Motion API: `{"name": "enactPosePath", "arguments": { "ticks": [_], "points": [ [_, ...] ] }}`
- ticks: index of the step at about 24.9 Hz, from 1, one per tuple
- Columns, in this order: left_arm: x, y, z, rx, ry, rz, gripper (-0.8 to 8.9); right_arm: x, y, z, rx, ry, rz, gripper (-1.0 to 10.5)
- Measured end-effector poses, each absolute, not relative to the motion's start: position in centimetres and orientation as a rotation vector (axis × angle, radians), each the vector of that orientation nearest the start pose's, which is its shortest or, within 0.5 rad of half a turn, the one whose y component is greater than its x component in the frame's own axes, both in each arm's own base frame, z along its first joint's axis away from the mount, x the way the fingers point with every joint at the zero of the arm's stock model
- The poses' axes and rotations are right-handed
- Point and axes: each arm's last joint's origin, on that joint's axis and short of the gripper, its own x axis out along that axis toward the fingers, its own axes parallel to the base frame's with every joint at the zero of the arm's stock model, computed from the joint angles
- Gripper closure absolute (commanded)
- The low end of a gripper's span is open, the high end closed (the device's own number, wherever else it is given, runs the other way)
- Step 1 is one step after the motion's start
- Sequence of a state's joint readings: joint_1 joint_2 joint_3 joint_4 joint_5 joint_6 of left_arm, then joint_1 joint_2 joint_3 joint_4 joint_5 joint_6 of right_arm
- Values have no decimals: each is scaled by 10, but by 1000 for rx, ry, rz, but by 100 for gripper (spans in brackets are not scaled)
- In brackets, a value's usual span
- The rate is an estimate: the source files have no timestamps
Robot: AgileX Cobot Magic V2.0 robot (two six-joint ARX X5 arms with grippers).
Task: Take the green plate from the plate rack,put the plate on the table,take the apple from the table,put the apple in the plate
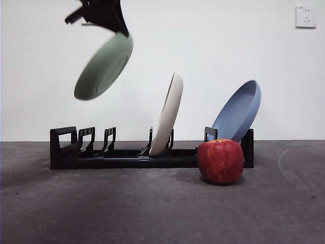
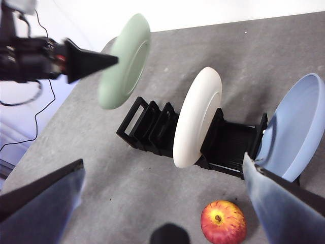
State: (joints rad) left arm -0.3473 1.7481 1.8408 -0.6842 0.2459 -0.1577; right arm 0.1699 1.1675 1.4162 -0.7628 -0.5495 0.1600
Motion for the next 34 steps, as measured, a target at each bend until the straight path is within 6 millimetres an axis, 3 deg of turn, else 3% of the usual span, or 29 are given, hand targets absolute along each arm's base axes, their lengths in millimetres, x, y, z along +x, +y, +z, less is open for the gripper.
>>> {"name": "enactPosePath", "arguments": {
  "ticks": [6,11,15,22,34],
  "points": [
    [337,-129,436,-74,666,-535,826,214,52,419,249,572,661,412],
    [316,-122,448,3,771,-548,826,214,52,419,249,571,661,412],
    [301,-124,446,68,890,-577,825,214,52,419,249,572,661,412],
    [277,-165,444,174,901,-713,822,214,52,420,249,571,661,413],
    [185,-241,459,462,754,-825,822,214,52,419,249,574,661,413]
  ]
}}
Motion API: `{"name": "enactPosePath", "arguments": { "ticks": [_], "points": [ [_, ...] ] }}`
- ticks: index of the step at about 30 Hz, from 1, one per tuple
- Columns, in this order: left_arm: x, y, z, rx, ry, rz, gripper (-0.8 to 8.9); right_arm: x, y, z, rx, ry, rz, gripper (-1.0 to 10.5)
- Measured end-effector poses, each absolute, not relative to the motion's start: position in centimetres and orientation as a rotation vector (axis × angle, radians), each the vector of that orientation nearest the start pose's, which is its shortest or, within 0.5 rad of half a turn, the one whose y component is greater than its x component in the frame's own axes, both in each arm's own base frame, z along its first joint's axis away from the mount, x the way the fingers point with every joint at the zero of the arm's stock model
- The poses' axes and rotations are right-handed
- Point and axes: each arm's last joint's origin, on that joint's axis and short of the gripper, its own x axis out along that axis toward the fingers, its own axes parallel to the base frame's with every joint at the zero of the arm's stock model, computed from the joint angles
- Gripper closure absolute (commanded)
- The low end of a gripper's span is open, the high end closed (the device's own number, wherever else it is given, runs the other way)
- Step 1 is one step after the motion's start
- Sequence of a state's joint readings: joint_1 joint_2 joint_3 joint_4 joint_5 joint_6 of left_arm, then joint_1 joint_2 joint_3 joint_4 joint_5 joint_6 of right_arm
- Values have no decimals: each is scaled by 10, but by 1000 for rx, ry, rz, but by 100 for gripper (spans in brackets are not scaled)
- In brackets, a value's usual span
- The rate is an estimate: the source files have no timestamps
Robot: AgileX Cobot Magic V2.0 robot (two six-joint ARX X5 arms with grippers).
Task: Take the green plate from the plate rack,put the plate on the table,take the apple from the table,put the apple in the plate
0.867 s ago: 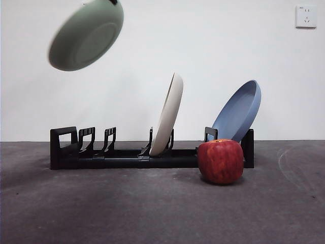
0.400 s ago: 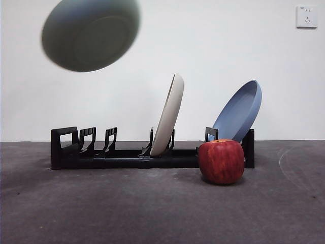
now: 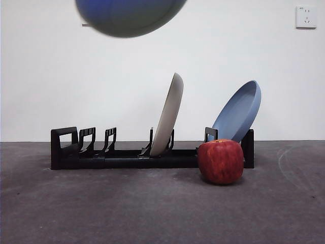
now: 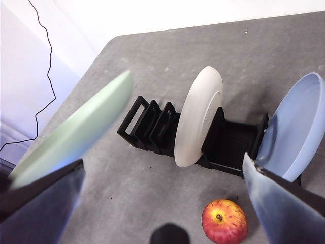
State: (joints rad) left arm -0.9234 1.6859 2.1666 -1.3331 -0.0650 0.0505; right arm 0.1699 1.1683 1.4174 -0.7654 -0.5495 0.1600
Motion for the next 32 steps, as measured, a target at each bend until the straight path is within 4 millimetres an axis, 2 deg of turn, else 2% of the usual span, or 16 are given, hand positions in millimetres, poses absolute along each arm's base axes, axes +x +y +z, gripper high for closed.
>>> {"name": "enactPosePath", "arguments": {
  "ticks": [2,5,10,15,21,28,32],
  "points": [
    [170,-252,456,506,745,-835,822,214,52,419,249,574,661,413],
    [149,-268,440,599,762,-833,822,214,52,419,249,574,661,413],
    [127,-281,392,749,861,-770,823,214,52,419,249,575,661,413],
    [121,-266,348,817,939,-621,823,214,52,419,250,579,660,413],
    [117,-246,295,694,932,-619,823,213,52,417,253,597,658,413],
    [130,-223,219,546,981,-635,823,213,52,417,254,599,657,414],
    [140,-213,193,459,951,-626,823,213,52,417,254,601,657,414]
  ]
}}
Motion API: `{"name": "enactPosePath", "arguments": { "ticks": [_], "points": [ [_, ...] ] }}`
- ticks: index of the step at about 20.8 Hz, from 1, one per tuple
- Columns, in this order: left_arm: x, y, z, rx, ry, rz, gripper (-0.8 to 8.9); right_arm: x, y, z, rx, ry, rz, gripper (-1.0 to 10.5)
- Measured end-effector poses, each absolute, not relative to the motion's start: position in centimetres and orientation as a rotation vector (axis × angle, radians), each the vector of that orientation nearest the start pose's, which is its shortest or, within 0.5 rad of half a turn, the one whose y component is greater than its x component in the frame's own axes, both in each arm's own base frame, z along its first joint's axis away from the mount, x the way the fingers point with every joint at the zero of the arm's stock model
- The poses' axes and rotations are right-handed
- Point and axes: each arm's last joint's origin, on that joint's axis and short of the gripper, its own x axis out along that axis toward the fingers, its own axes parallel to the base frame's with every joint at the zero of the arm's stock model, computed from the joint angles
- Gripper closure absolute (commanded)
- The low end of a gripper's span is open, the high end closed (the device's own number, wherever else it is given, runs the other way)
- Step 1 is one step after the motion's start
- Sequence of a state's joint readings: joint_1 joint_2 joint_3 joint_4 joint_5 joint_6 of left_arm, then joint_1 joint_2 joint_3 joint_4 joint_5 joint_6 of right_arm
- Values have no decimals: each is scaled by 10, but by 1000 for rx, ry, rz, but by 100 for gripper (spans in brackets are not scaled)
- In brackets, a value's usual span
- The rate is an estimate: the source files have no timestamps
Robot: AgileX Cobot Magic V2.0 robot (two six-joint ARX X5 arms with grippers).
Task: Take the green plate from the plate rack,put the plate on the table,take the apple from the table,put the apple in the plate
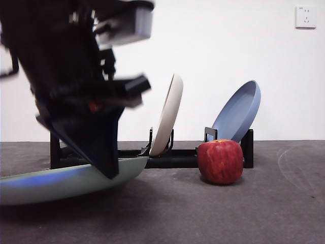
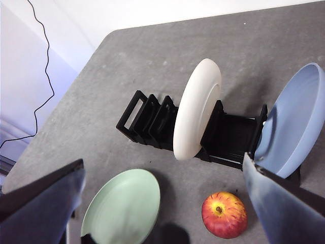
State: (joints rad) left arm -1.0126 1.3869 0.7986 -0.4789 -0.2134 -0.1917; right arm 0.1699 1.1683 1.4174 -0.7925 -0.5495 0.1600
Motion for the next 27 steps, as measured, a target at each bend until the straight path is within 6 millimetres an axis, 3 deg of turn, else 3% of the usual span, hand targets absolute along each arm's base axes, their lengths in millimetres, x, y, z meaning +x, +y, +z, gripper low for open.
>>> {"name": "enactPosePath", "arguments": {
  "ticks": [3,8,13,17,23,27],
  "points": [
    [151,-205,181,377,912,-625,823,213,52,417,254,602,657,414],
    [167,-197,181,288,898,-668,823,213,52,417,254,602,657,414],
    [171,-193,179,298,918,-688,823,213,52,417,254,600,657,414],
    [176,-199,161,344,968,-699,823,213,52,417,254,600,657,414],
    [178,-202,160,349,973,-694,810,213,52,417,254,600,657,414],
    [179,-201,155,308,1022,-682,587,213,52,417,254,600,657,414]
  ]
}}
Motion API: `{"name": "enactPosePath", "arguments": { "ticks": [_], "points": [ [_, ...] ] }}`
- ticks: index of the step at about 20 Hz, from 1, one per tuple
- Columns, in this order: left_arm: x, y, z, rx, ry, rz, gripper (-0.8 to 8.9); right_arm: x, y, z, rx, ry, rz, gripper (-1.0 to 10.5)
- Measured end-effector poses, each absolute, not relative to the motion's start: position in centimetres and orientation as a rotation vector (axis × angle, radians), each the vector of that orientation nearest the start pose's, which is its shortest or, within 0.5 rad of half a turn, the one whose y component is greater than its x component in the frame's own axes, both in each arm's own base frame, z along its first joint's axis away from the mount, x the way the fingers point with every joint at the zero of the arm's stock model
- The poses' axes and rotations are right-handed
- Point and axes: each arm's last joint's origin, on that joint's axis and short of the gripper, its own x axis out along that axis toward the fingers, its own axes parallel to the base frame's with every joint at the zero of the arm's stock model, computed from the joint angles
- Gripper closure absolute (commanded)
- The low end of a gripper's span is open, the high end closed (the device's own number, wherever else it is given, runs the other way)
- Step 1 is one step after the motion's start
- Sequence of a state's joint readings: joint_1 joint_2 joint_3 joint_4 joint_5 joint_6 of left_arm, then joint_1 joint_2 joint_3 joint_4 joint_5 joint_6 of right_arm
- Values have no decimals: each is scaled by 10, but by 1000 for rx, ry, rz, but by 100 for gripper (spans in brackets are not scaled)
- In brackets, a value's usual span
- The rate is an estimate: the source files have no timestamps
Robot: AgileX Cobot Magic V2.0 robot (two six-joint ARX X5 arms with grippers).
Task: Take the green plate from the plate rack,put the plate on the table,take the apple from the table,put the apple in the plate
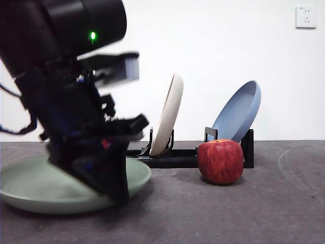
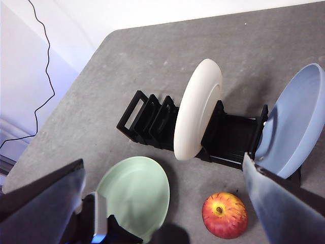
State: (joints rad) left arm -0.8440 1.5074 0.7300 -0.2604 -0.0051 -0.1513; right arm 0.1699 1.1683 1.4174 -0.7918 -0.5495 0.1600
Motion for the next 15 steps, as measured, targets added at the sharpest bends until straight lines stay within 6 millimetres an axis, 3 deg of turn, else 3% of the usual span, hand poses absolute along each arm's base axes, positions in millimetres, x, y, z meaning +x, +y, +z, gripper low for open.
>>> {"name": "enactPosePath", "arguments": {
  "ticks": [8,12,15],
  "points": [
    [173,-193,160,280,1048,-666,588,213,52,417,254,601,657,414],
    [163,-183,194,215,942,-690,588,211,52,415,255,624,655,414],
    [150,-168,232,152,844,-709,588,208,51,410,233,680,656,414]
  ]
}}
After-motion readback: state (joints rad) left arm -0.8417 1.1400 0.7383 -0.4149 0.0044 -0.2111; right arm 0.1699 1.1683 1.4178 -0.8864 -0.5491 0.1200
